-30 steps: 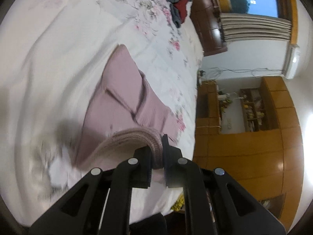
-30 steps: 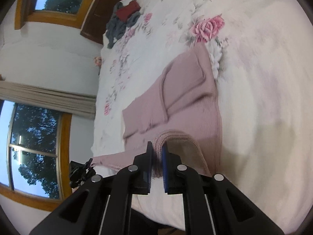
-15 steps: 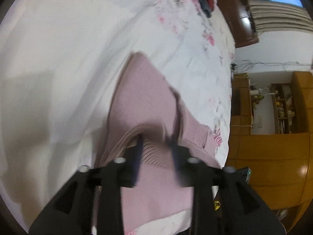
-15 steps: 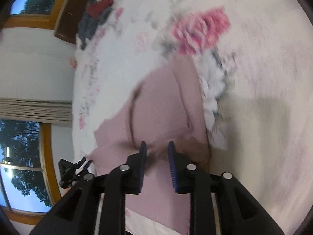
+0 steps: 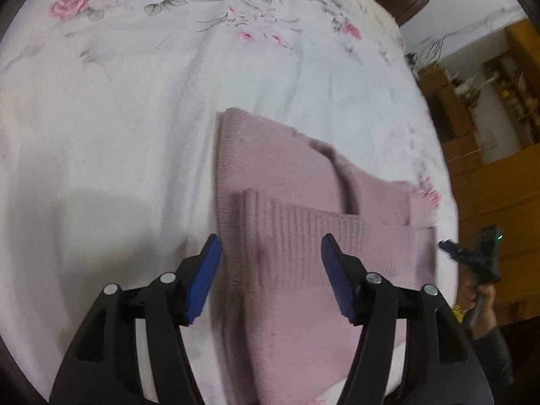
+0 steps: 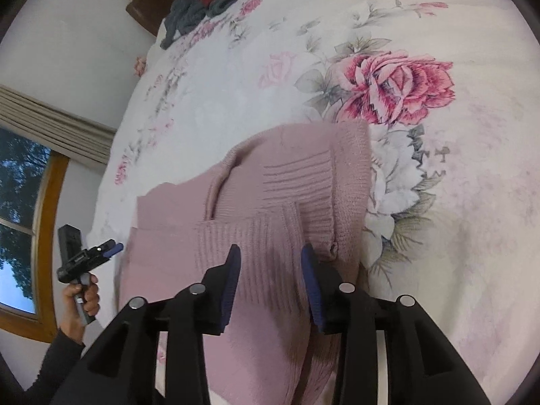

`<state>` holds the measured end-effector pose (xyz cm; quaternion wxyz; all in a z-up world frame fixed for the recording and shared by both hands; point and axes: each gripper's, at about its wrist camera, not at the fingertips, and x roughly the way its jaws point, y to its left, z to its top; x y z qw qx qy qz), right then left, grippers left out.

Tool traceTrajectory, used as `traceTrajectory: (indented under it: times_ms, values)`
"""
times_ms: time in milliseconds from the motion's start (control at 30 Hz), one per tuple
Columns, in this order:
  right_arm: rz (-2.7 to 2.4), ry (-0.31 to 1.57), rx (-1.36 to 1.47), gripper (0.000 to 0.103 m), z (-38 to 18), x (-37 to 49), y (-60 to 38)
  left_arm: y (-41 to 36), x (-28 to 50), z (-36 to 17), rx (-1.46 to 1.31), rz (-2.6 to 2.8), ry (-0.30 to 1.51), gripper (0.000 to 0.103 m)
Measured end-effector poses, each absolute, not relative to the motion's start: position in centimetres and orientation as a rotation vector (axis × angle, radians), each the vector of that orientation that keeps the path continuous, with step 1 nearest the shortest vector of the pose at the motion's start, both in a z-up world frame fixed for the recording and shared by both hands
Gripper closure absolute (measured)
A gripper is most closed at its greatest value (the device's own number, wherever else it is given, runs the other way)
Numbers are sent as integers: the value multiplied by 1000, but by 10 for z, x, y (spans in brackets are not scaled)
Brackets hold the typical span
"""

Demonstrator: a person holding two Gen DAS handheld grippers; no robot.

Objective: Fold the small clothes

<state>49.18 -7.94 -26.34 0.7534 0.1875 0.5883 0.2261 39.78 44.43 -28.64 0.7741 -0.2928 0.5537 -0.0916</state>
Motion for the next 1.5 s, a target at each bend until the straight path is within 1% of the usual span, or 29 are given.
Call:
traceTrajectory:
  times_ms: [133,167,200,233,267,300,333,367,400,433,600,767,900,1000,1100,1200,1400,1500]
  values:
    - [472,1294,381,60,-271,497,-78,429,405,-293,-580,-238,1247,41]
    - [469,1299,376,59,-273,499,-78,424,406,-294,-558,-250,1257,45]
    - [467,1302,370,59,-275,500,-78,421,408,-295,-540,-254,1266,57]
    - [469,1305,368,59,-276,500,-78,417,409,-295,-510,-249,1277,65]
    - [472,1307,366,59,-278,500,-78,415,410,-296,-487,-247,1282,84]
    - [476,1308,356,61,-278,499,-77,415,410,-296,-482,-245,1282,95]
    - [483,1306,336,65,-278,499,-74,415,410,-296,-483,-241,1272,95]
    - [490,1299,316,79,-276,497,-73,416,410,-295,-488,-240,1260,96]
    - [497,1287,285,89,-274,495,-70,418,408,-293,-491,-240,1246,97]
    - [503,1275,275,92,-271,493,-69,418,407,-291,-492,-241,1234,97]
    - [524,1211,306,94,-255,480,-74,421,392,-266,-531,-277,1125,98]
    - [527,1135,339,95,-226,470,-85,431,380,-224,-567,-315,996,99]
    - [502,1048,348,96,-186,483,-90,435,396,-196,-565,-316,932,99]
    - [475,1006,357,96,-167,506,-87,439,419,-190,-585,-297,918,99]
    - [447,996,356,96,-159,536,-82,445,449,-195,-593,-261,935,99]
    - [406,1019,320,96,-165,567,-69,451,479,-209,-606,-225,971,99]
    - [340,1081,275,96,-203,602,-55,448,525,-253,-617,-185,1060,99]
    - [304,1126,264,96,-231,620,-54,449,541,-283,-632,-152,1113,99]
